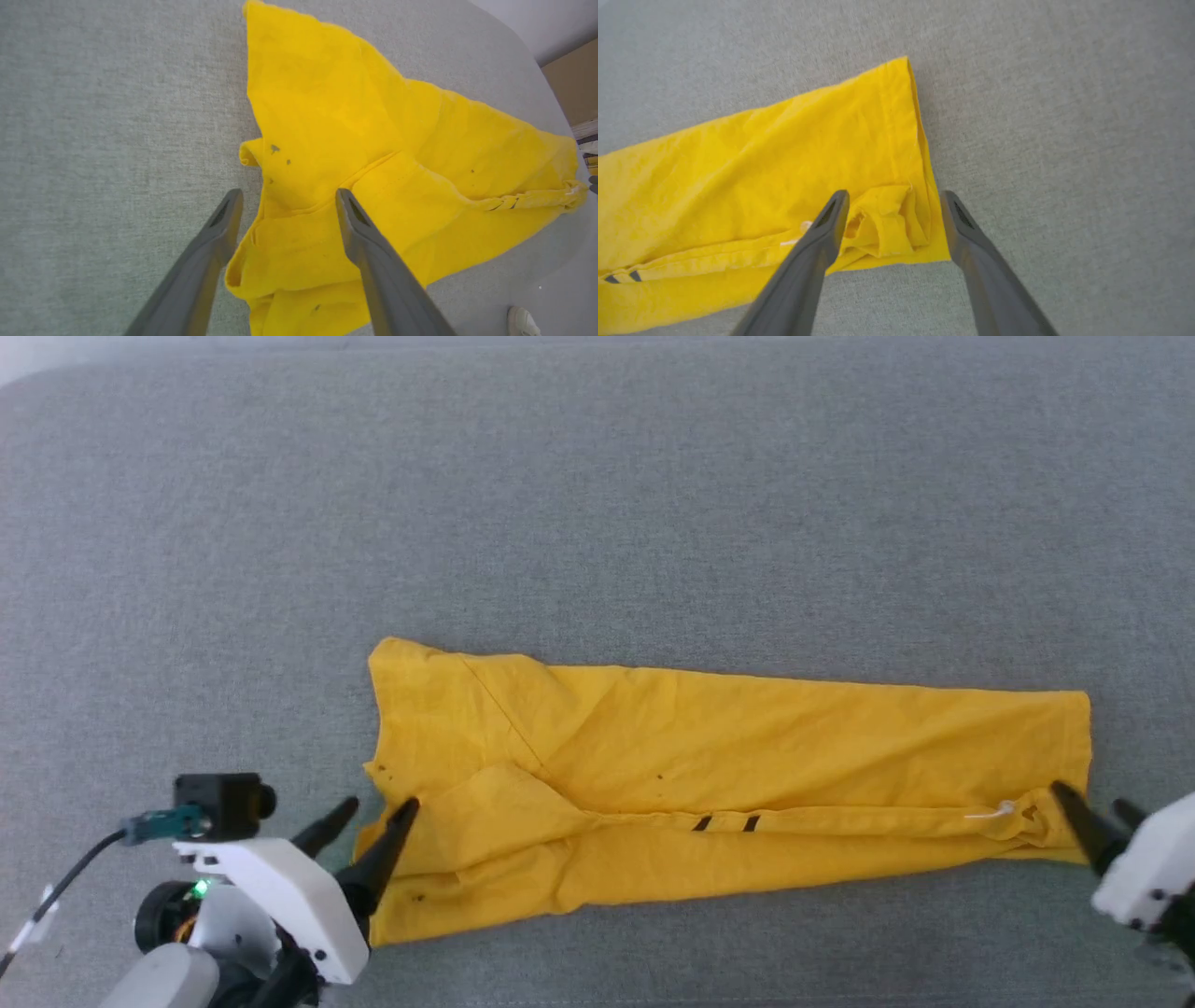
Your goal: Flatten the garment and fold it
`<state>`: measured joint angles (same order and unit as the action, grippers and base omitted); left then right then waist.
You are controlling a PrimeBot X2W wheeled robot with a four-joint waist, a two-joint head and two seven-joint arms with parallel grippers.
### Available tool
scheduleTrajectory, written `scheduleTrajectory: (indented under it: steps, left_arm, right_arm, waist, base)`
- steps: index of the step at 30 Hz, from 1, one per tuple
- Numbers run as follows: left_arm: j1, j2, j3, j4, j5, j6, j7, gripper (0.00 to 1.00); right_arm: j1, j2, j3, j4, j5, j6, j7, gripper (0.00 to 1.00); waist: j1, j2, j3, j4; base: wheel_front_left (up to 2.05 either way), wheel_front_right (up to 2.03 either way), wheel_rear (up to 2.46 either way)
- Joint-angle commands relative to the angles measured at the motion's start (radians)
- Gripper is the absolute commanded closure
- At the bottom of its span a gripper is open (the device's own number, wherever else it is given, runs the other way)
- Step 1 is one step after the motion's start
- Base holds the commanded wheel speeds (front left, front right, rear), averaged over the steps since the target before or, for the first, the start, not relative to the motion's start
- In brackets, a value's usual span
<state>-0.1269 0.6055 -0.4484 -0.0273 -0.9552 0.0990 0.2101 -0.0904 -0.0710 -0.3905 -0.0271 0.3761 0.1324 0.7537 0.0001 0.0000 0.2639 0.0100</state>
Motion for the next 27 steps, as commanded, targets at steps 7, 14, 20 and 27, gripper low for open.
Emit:
scheduleTrajectory:
  steps: [7,14,20,27]
  left_arm:
    - [0.063,-0.011,0.106,-0.121,0.099,0.084,-0.251,0.0]
    - [0.092,-0.163,0.29,-0.252,0.359,0.159,-0.471,0.0]
    - [0.192,-0.331,0.383,-0.314,0.559,0.088,-0.472,0.0]
    - [0.227,-0.402,0.409,-0.269,0.657,-0.024,-0.472,0.0]
  right_arm:
    - [0.028,0.007,-0.034,-0.165,0.01,-0.002,-0.119,0.0]
    - [0.066,0.012,-0.014,-0.14,-0.049,-0.002,-0.287,0.0]
    - [0.083,0.015,-0.005,-0.055,-0.071,-0.002,-0.326,0.0]
    - [0.067,-0.005,-0.015,0.039,-0.09,-0.002,-0.311,0.0]
  waist:
    - [-0.0001,0.0,-0.01,-0.005]
    - [-0.0001,0.0,-0.025,0.001]
    - [-0.0001,0.0,-0.031,0.018]
    - [-0.0001,0.0,-0.016,0.052]
  base:
    - [0.0,0.0,0.0]
    - [0.0,0.0,0.0]
    - [0.0,0.0,0.0]
    - [0.0,0.0,0.0]
